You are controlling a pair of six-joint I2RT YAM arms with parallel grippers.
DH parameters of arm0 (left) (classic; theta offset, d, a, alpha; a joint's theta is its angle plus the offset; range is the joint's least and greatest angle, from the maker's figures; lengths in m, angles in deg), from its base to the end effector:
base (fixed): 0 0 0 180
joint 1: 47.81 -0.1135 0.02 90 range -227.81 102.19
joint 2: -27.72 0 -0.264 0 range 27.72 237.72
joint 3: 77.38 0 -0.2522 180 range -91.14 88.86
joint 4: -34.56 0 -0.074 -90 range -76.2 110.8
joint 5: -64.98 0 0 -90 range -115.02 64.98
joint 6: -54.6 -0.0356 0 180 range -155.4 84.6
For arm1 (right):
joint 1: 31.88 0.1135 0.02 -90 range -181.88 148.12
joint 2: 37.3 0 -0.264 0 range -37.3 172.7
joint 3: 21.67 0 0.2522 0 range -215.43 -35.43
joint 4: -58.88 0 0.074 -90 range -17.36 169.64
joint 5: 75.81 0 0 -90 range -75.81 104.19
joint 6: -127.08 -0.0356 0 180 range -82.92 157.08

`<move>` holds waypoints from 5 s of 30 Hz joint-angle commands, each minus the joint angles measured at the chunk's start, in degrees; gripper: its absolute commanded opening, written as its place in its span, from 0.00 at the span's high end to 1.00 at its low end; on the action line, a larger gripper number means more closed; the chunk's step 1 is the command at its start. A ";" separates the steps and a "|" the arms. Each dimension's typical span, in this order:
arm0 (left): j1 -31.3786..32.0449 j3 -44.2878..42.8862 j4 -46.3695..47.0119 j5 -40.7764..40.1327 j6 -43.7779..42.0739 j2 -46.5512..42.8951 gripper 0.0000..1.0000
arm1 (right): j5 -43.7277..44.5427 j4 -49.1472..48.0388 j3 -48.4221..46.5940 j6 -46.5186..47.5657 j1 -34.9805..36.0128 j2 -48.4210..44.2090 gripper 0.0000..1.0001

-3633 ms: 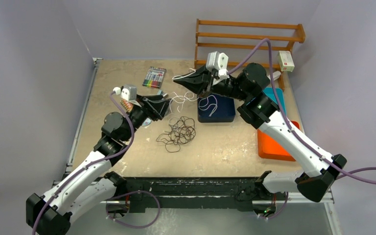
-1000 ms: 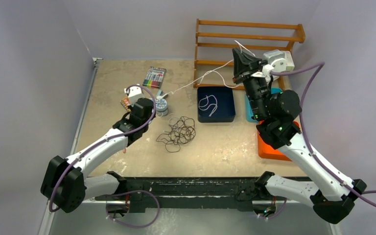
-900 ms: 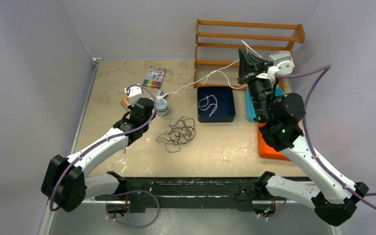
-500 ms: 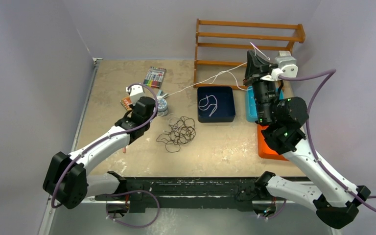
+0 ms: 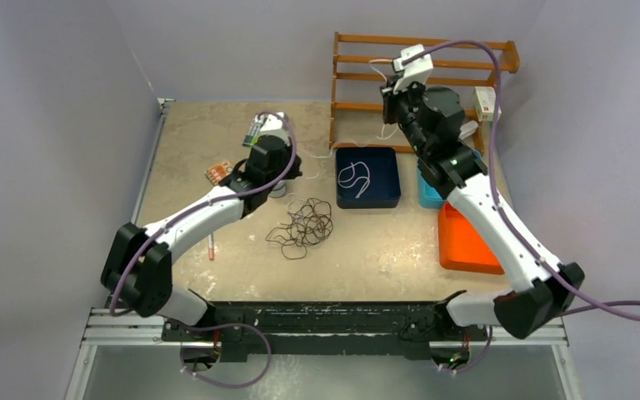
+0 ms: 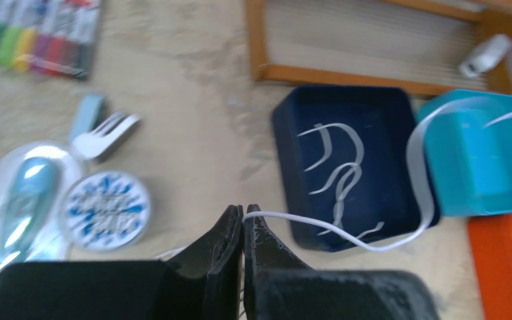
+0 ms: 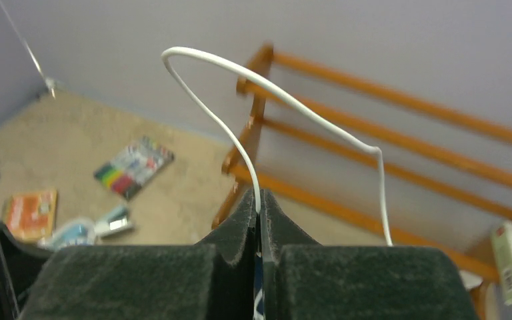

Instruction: Untangle the cables

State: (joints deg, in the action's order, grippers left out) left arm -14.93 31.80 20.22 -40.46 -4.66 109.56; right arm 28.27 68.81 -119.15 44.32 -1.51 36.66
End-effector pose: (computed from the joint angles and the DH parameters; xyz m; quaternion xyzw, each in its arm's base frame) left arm 0.2806 -0.1701 0.2802 -0.0562 0.8386 -0.1828 0.5101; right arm 0.2492 0.1360 0.4934 -0.1067 0.6121 0.0821 0.7792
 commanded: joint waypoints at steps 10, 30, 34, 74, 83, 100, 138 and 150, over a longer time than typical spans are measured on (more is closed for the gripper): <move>3.76 -23.61 12.40 18.06 0.60 22.34 1.00 | -26.77 -4.37 7.03 -10.71 -13.42 10.18 1.00; 3.88 -26.01 11.48 13.21 0.02 30.67 1.00 | -21.87 -4.47 13.56 -14.49 -15.86 15.08 1.00; 3.91 -26.59 9.77 10.88 -0.63 30.39 1.00 | -18.73 -3.56 15.01 -14.61 -16.42 13.15 1.00; 4.17 -26.56 7.20 9.56 -2.50 31.69 1.00 | -23.84 -0.26 18.16 -13.51 -16.69 10.95 1.00; 6.16 -34.63 4.09 8.94 -3.11 39.22 1.00 | -27.11 0.19 18.92 -13.10 -16.71 18.20 1.00; 6.31 -29.90 3.26 6.58 -3.38 31.52 0.62 | -25.03 2.82 16.49 -11.75 -16.68 22.50 1.00; 2.83 -11.62 -1.16 -5.61 -2.18 7.65 0.38 | -28.28 10.48 8.47 -5.05 -13.23 21.52 0.55; 2.43 -7.25 -1.83 -5.92 -0.77 5.66 0.38 | -24.39 9.41 8.59 -7.84 -13.26 19.73 0.54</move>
State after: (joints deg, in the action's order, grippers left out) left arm -12.09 23.37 17.05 -45.34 -6.89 118.09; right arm 2.68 79.67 -109.73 38.11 -14.84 56.22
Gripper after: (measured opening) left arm 0.618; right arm 0.485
